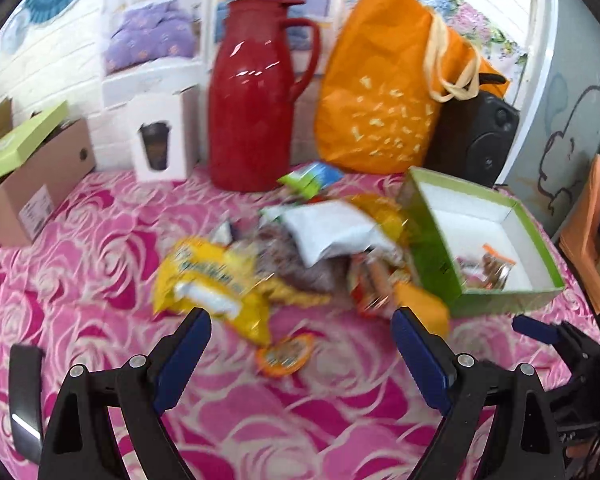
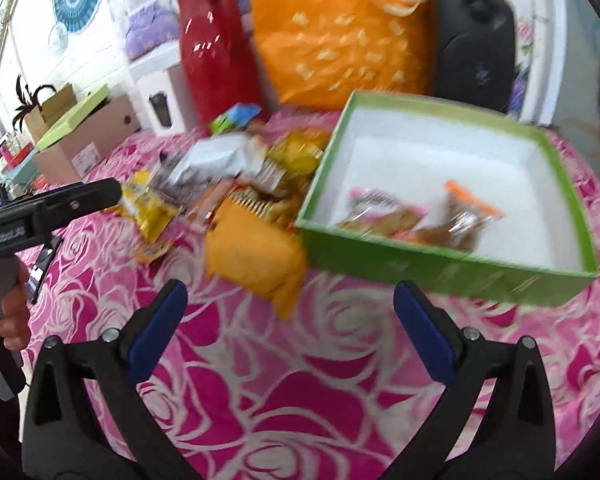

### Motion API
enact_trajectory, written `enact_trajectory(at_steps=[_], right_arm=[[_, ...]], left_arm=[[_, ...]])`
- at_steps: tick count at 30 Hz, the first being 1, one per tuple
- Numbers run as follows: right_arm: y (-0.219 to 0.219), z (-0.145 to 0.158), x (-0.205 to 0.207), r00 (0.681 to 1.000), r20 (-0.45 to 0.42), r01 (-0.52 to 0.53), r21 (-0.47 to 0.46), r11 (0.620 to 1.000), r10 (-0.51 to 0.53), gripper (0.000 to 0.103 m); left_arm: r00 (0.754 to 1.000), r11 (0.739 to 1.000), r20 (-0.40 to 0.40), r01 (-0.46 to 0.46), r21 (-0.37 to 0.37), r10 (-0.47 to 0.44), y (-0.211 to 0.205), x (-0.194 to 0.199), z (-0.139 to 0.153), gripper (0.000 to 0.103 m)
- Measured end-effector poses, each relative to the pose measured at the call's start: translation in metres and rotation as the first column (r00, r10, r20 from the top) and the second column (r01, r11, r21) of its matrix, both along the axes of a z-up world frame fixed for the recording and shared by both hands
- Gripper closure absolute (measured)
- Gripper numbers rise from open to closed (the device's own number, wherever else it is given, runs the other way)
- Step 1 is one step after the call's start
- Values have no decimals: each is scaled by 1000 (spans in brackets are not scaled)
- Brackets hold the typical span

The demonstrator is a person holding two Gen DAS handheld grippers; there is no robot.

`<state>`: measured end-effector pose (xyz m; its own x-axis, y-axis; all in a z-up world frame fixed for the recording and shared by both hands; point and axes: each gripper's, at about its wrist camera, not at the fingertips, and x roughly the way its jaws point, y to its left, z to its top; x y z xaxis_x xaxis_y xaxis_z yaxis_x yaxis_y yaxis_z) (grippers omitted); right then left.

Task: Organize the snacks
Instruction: 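Grasp the small orange snack cup with left tool while right grasps orange chip bag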

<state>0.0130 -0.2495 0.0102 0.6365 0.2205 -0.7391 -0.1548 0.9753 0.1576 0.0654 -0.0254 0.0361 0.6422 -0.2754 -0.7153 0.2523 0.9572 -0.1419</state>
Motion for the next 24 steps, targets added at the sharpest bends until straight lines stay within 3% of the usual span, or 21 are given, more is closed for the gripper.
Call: enact_trajectory(at_steps=[2, 4, 5, 8, 10, 11, 12, 15, 18, 20, 21, 24], right_arm=[[17, -6, 5, 999, -5, -44, -43, 998, 43, 18], [35, -11, 9, 997, 1, -79, -138, 987, 80, 18], [49, -16, 12, 995, 5, -93, -240, 966, 97, 19], [70, -25, 13, 990, 38, -108, -415, 903, 135, 20], [75, -34, 18, 990, 30, -106, -470, 876, 135, 56], [73, -35, 20, 993, 25, -90, -464, 881, 115, 84], [68, -33, 18, 994, 27, -84, -431, 898, 106, 87], [44, -14, 5, 994, 1, -106, -227, 968, 109, 92], [23, -4, -9, 994, -29, -104, -71, 992, 102, 94], [15, -3, -14, 996, -38, -85, -55, 995, 83, 94], [15, -4, -16, 996, -41, -77, -50, 996, 75, 94], [7, -10, -18, 998, -54, -34, -29, 999, 32, 93]], left_arm=[[1000, 1000, -15, -12, 27, 12, 16, -7, -10, 9], [999, 998, -28, -34, 49, 36, 30, -10, -17, 9], [998, 998, -37, -51, 47, 52, 39, -11, -21, 9], [996, 997, -53, -73, 23, 75, 55, -9, -25, 9], [995, 996, -55, -86, 14, 86, 59, -5, -26, 9], [995, 996, -55, -87, 12, 87, 61, -3, -26, 9], [995, 996, -53, -87, 11, 88, 63, 0, -26, 9], [996, 997, -48, -71, -4, 70, 63, 5, -23, 9], [997, 999, -72, 21, -48, -25, 51, 8, -29, 10], [989, 991, -84, 119, -56, -123, 34, 12, -38, 17], [985, 988, -91, 144, -45, -148, 27, 16, -44, 25], [978, 988, -144, 154, 2, -152, 13, 35, -64, 36]])
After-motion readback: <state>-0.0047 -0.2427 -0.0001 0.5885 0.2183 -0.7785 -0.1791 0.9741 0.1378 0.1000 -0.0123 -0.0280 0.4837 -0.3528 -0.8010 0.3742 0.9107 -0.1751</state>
